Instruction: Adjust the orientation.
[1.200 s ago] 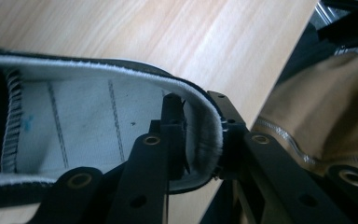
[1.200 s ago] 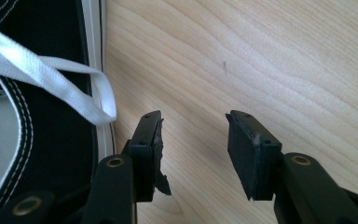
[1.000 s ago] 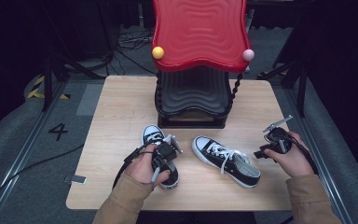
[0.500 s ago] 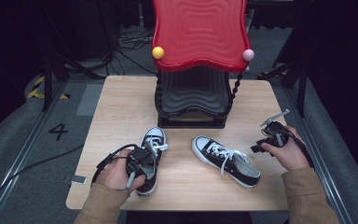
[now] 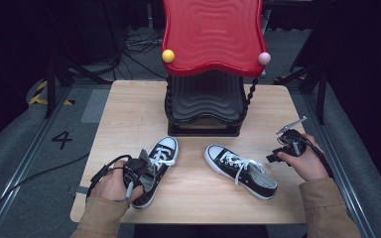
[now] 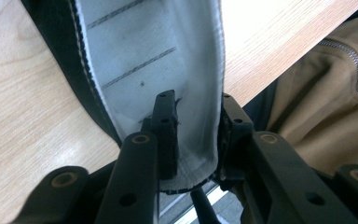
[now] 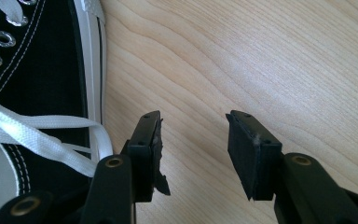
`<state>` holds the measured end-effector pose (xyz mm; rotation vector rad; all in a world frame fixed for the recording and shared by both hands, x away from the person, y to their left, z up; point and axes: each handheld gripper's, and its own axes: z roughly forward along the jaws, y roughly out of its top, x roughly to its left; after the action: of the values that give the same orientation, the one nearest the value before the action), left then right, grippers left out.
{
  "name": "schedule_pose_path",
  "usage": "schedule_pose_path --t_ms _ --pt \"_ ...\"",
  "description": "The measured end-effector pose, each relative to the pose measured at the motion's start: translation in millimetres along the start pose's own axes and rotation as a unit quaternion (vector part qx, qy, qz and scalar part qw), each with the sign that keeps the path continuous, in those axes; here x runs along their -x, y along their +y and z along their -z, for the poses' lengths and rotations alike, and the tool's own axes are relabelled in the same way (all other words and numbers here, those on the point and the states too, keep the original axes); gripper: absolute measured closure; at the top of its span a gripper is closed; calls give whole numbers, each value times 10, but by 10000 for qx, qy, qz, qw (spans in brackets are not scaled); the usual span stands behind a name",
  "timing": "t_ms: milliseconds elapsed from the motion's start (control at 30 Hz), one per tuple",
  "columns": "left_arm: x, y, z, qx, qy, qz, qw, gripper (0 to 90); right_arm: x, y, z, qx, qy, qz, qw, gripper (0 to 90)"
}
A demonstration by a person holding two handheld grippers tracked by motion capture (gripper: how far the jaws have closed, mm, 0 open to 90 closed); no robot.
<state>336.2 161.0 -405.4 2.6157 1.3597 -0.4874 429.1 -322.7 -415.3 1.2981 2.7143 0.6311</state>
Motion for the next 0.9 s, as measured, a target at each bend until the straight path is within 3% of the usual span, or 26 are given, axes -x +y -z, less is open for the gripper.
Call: schedule_pose_path --t_ms 100,133,167,367,467,733,833,867,900 --pt "13 18 18 312 -98 -67 9994 561 4 -9 2 0 -1 -14 10000 552" --pt "10 19 7 442 -66 3 9990 544 4 -15 1 -13 6 -31 10000 551" --pt "-8 23 -22 682 -20 197 9975 533 5 -17 0 -15 6 -27 10000 551" --pt "-33 55 -145 912 87 331 9952 576 5 -30 -6 8 6 -36 10000 550" --pt "-11 69 -224 1315 370 361 9900 624 0 -36 -10 11 5 -58 10000 550" --pt "-8 143 -286 1420 451 418 9880 693 0 -63 -13 5 6 -88 10000 549" --pt "5 169 -296 1558 474 443 9857 713 7 -74 -11 2 7 -107 9999 548" --pt "8 184 -299 1735 476 470 9825 724 6 -81 -11 7 4 -123 9999 548" --pt "8 184 -299 1735 476 470 9825 724 6 -81 -11 7 4 -123 9999 548"
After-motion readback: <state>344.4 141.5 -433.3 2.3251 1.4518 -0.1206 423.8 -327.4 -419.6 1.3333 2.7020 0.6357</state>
